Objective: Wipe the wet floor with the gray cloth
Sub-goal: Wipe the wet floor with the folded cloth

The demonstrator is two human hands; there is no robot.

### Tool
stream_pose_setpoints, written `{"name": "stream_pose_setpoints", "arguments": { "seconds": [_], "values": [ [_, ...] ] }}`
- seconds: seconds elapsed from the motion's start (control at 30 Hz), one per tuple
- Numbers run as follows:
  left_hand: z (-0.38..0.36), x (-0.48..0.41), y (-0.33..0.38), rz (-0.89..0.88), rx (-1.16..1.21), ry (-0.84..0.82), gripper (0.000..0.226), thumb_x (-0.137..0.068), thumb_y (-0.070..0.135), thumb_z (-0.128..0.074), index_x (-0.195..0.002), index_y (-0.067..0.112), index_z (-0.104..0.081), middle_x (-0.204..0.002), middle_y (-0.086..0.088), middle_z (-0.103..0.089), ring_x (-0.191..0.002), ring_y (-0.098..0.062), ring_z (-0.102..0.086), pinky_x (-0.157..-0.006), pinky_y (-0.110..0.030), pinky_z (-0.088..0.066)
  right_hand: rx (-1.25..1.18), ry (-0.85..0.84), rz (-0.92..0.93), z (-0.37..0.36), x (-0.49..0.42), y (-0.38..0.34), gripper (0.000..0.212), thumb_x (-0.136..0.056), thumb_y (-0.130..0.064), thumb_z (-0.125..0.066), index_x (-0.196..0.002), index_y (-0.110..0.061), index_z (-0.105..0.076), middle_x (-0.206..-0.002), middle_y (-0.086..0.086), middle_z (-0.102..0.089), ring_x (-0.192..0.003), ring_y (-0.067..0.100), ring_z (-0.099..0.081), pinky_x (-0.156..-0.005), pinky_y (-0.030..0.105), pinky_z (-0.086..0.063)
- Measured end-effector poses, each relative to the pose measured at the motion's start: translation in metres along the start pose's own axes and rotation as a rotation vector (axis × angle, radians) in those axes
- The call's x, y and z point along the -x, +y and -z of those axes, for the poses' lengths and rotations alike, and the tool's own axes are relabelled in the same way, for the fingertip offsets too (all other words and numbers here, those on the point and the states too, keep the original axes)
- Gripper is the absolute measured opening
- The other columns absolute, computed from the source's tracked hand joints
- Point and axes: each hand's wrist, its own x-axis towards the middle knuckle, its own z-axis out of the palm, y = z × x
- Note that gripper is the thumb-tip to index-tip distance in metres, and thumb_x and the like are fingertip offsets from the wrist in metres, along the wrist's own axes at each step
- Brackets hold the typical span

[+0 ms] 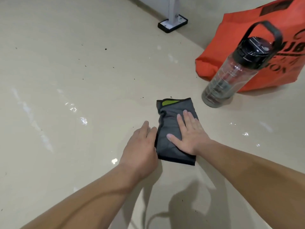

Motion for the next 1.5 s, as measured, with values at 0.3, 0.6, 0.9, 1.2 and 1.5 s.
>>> {"name": "stream_pose_setpoints", "arguments": {
  "seconds": [0.3, 0.6, 0.9, 1.2, 1.5],
  "values": [
    [-0.011, -0.011, 0.013, -0.027, 0.012, -0.097, 0.064, -0.088, 0.013, -0.051, -0.150, 0.011, -0.034, -0.164, -0.016, -0.020, -0.135, -0.035, -0.038, -0.110, -0.035, -0.036, -0.172, 0.255, -0.364, -0.072, 0.083, -0.031, 0.098, -0.094, -0.070, -0.007, -0.160, 0.002, -0.015, -0.167, 0.029, -0.005, -0.155, 0.042, -0.006, -0.124, 0.055, -0.015],
    [-0.010, -0.018, 0.016, -0.028, -0.037, -0.161, 0.063, -0.089, 0.012, -0.048, -0.150, 0.012, -0.032, -0.165, -0.014, -0.018, -0.137, -0.033, -0.036, -0.111, -0.034, -0.036, -0.197, 0.227, -0.274, -0.089, 0.119, -0.051, 0.087, -0.094, -0.072, -0.027, -0.164, -0.022, -0.016, -0.169, 0.022, -0.003, -0.149, 0.056, -0.016, -0.116, 0.067, -0.019],
    [-0.016, -0.030, 0.028, -0.168, -0.140, -0.142, 0.030, -0.089, 0.016, -0.053, -0.118, 0.011, -0.051, -0.117, -0.008, -0.049, -0.107, -0.028, -0.049, -0.078, -0.029, -0.027, -0.230, 0.070, -0.175, -0.041, 0.050, -0.007, 0.098, -0.065, -0.101, -0.007, -0.150, -0.059, 0.020, -0.162, -0.005, 0.038, -0.149, 0.039, 0.033, -0.119, 0.059, 0.019],
    [-0.059, -0.030, 0.119, -0.323, -0.112, -0.238, 0.028, -0.096, 0.021, -0.045, -0.124, 0.018, -0.050, -0.123, -0.002, -0.047, -0.113, -0.023, -0.046, -0.096, -0.033, -0.046, -0.266, 0.116, -0.361, -0.067, 0.100, 0.068, 0.094, -0.064, -0.094, 0.014, -0.152, -0.060, 0.016, -0.166, -0.005, 0.030, -0.152, 0.031, 0.029, -0.122, 0.056, 0.014],
    [-0.101, -0.009, 0.197, -0.472, -0.100, -0.303, 0.050, -0.095, 0.018, -0.049, -0.145, 0.017, -0.043, -0.147, -0.005, -0.040, -0.132, -0.027, -0.038, -0.109, -0.036, -0.038, -0.548, -0.056, -0.933, -0.094, 0.180, 0.194, 0.085, -0.085, -0.089, -0.011, -0.156, -0.051, 0.016, -0.168, -0.002, 0.025, -0.155, 0.032, 0.021, -0.124, 0.052, 0.008]
  ]
}}
